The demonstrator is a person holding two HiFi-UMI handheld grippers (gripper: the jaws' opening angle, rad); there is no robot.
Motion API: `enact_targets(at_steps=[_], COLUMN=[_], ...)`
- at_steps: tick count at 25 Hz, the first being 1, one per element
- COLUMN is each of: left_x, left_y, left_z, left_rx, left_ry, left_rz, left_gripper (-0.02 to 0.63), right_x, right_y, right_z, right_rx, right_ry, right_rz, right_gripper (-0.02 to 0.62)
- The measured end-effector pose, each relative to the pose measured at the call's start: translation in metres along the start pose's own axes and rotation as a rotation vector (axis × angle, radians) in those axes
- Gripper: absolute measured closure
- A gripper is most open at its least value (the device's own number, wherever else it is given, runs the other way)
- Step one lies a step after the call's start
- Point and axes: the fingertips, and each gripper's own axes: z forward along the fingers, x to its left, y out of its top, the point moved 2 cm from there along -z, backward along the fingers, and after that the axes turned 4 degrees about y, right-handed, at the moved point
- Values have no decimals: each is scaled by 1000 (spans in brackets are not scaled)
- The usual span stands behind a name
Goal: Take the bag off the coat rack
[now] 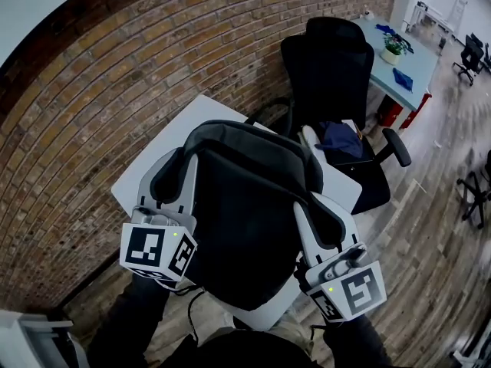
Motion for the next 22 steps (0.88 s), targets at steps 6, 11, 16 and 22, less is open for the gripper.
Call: enact_targets(at_steps=[6, 11, 16, 22], left_x=[-9, -15, -20, -27], left_y=[-10, -22, -33, -47], left_z=[28, 50, 68, 82], left_rx=[31, 48, 60, 78], left_ry=[7, 17, 17, 12], left_rz=[7, 4, 4, -8], left_gripper=[520, 521, 522, 552], right_x=[-26, -46, -64, -83], right_y=[-8, -18, -28, -40], right_z=[7, 13, 19, 27], right_rx=[10, 22, 32, 29], right_ry=[12, 17, 16, 22], right_rz=[35, 63, 83, 125], right_gripper=[532, 534, 535, 537])
